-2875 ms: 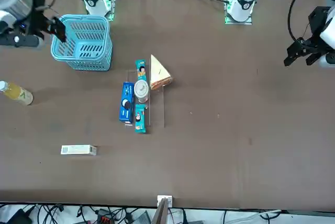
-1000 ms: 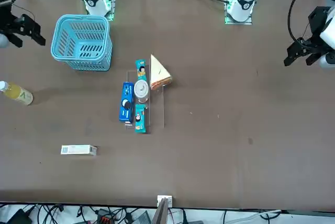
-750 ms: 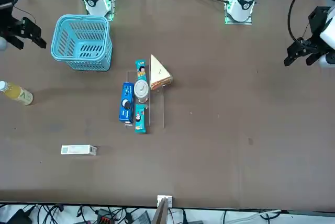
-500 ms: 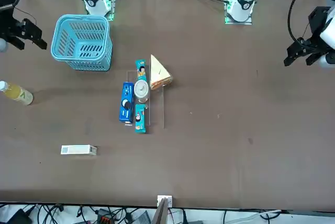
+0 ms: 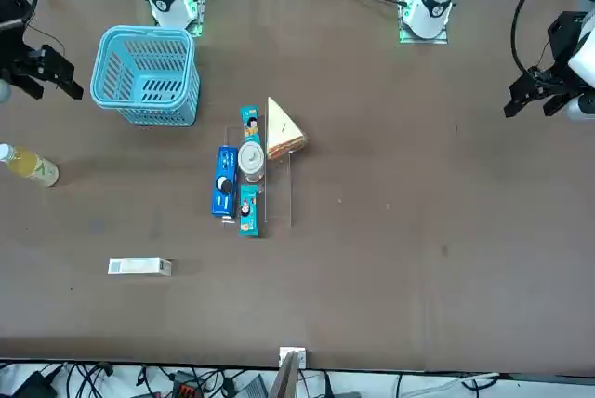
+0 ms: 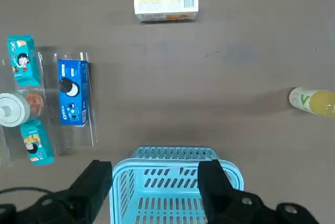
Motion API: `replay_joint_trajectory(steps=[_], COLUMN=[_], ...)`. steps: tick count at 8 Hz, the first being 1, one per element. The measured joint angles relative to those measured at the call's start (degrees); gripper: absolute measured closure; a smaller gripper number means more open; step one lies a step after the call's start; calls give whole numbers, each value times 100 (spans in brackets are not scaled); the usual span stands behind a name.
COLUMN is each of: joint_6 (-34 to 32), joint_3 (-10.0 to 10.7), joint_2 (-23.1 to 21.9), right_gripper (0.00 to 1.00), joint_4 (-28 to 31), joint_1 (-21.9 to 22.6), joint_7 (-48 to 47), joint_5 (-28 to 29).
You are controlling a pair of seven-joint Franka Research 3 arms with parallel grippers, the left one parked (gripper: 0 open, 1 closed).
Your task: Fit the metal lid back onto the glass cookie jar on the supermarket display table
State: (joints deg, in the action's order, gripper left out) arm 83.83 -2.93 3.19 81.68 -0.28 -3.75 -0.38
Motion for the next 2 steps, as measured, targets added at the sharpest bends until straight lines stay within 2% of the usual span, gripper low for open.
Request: replay_joint_trajectory(steps=[2], joint_6=[58], joint_3=[-1], joint_2=[21], right_gripper=[0], joint_4=[0], joint_1=[0], joint_7=[-1], joint_5=[-20])
